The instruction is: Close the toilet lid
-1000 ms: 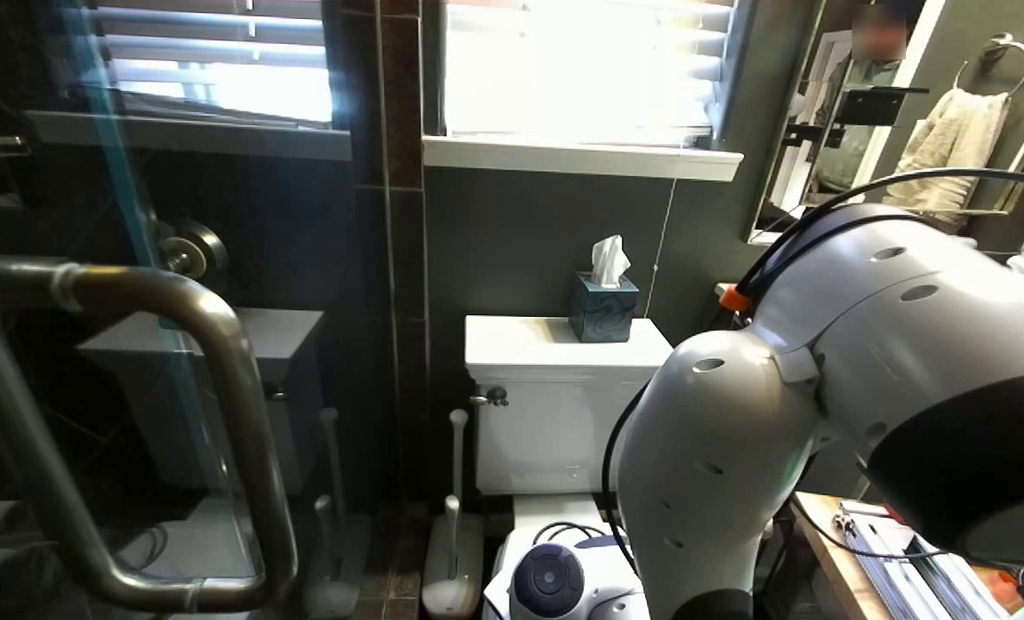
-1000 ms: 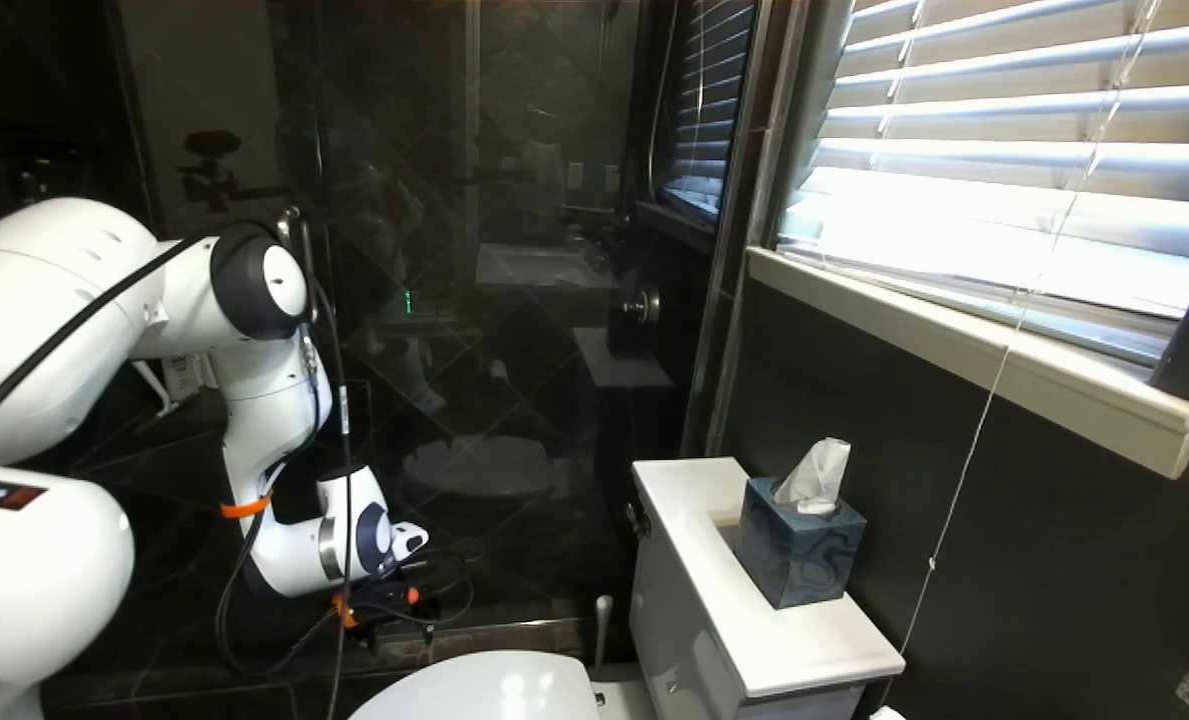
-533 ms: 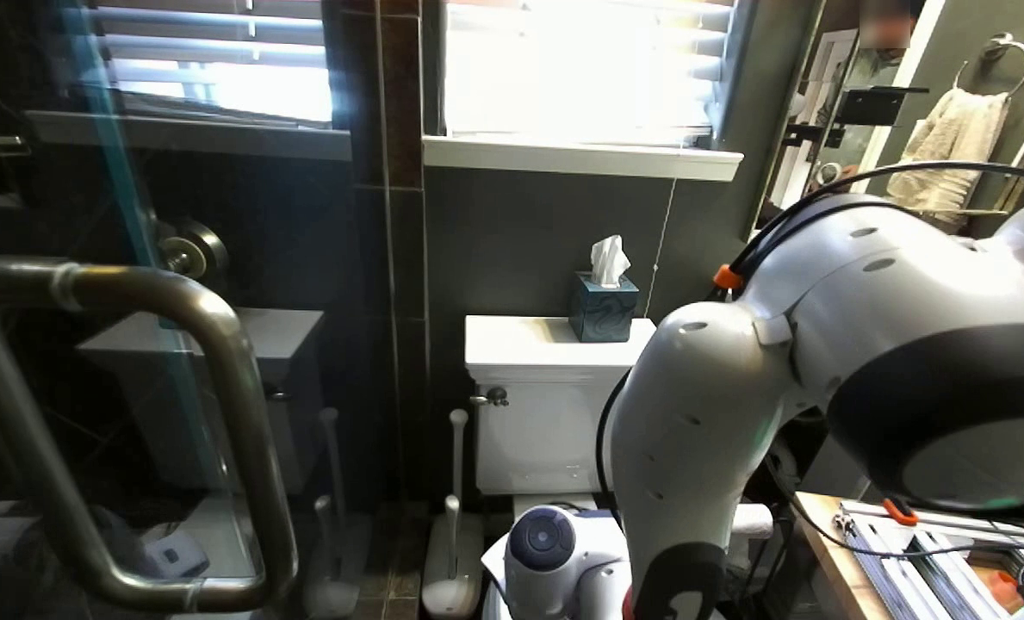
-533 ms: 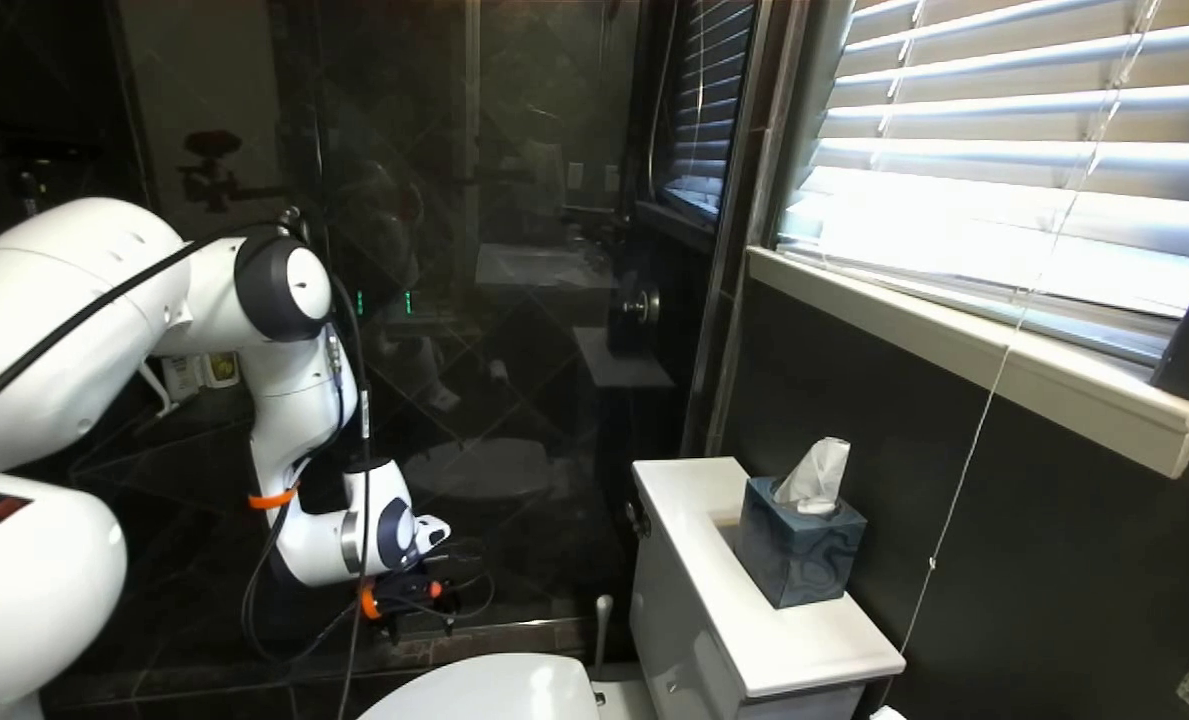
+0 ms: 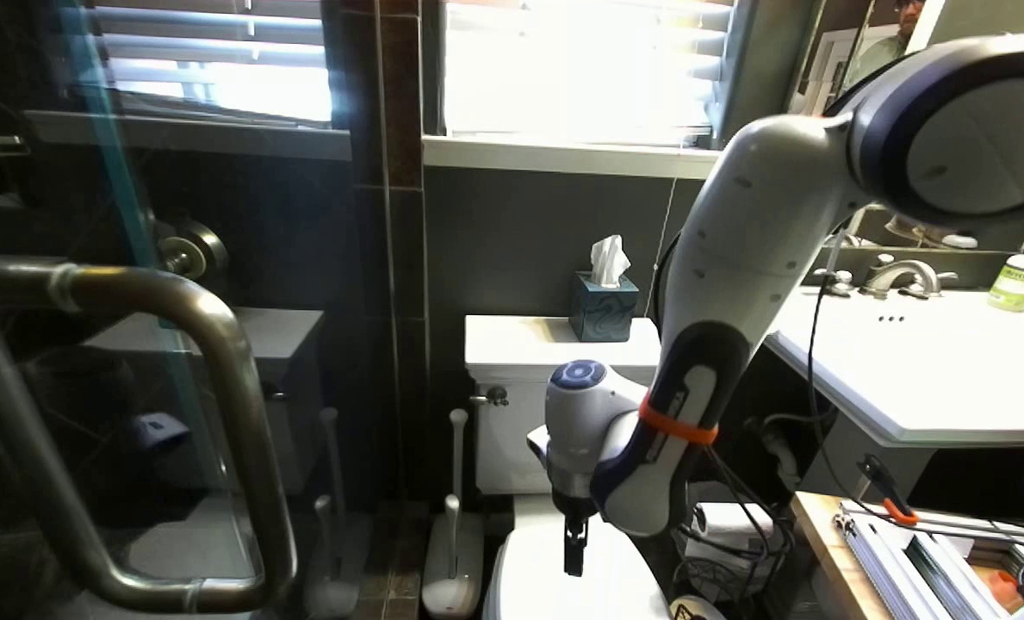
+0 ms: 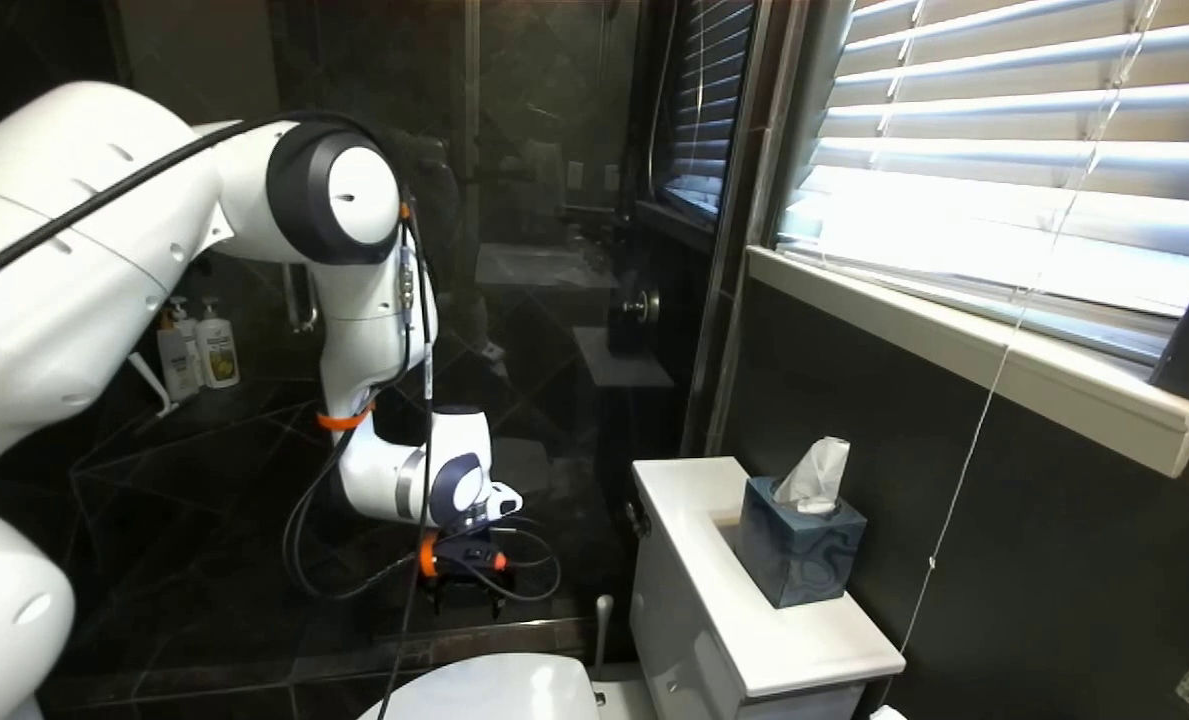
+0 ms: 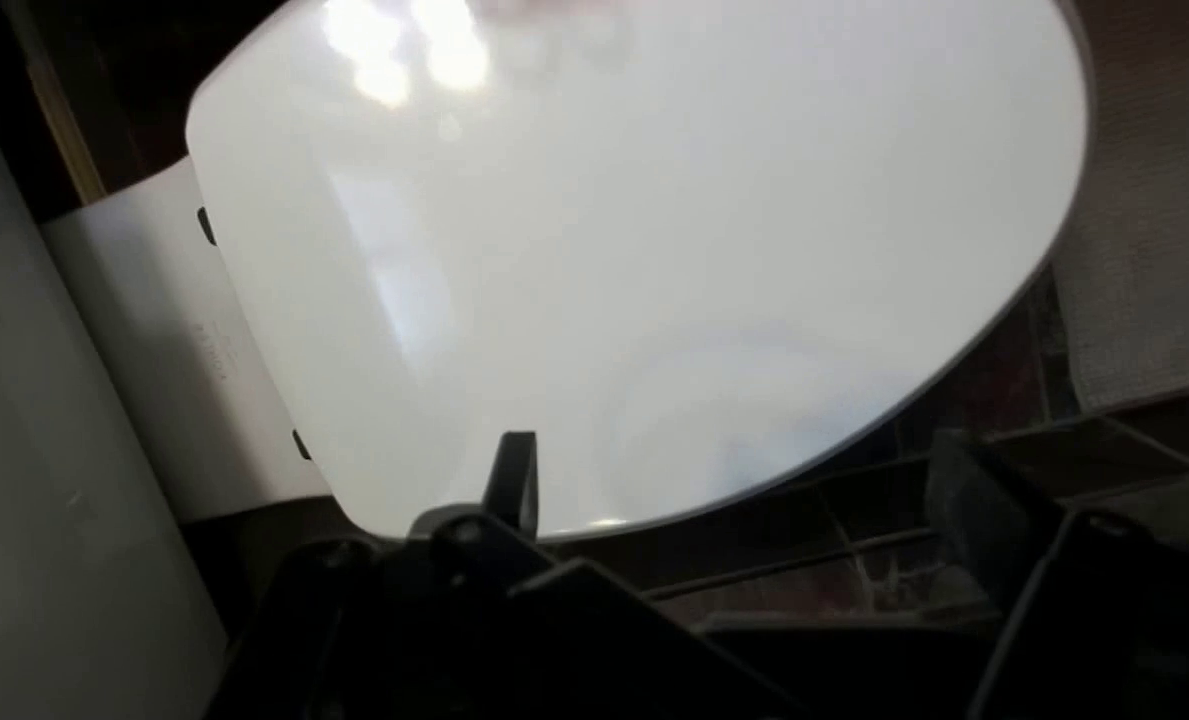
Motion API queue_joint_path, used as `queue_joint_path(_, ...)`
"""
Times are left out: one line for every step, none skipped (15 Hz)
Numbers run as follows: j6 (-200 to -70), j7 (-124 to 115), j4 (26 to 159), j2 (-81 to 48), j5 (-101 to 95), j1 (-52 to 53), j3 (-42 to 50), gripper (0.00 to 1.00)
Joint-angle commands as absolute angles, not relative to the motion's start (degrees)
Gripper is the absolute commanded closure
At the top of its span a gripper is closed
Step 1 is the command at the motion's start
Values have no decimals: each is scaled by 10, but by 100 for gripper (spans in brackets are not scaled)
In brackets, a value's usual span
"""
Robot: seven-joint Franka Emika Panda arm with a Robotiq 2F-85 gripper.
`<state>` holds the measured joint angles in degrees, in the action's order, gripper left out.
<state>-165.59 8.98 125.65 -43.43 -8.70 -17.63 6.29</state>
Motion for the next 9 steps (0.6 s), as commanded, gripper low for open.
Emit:
queue_joint_path(-1641, 153, 1363, -291, -27, -280, -7, 0)
queue_joint_path(-1645, 160, 1384, -260, -12, -293, -12, 0)
queue_joint_path(-1646, 175, 1404, -226, 8, -314, -27, 0)
queue_joint_path(-1633, 200, 1422, -193, 23, -331, -41, 0)
queue_joint_path(-1636, 210, 1441, -160, 40, -336, -43, 0)
queue_joint_path(-1633, 231, 1459, -128, 47, -338, -42, 0)
queue_joint_path(-1633, 248, 1477, -95, 56, -337, -39, 0)
queue_joint_path(-1629, 309, 1494, -62, 46, -339, -38, 0)
queue_joint_path(-1641, 253, 1436, -144, 47, -302, -5, 0)
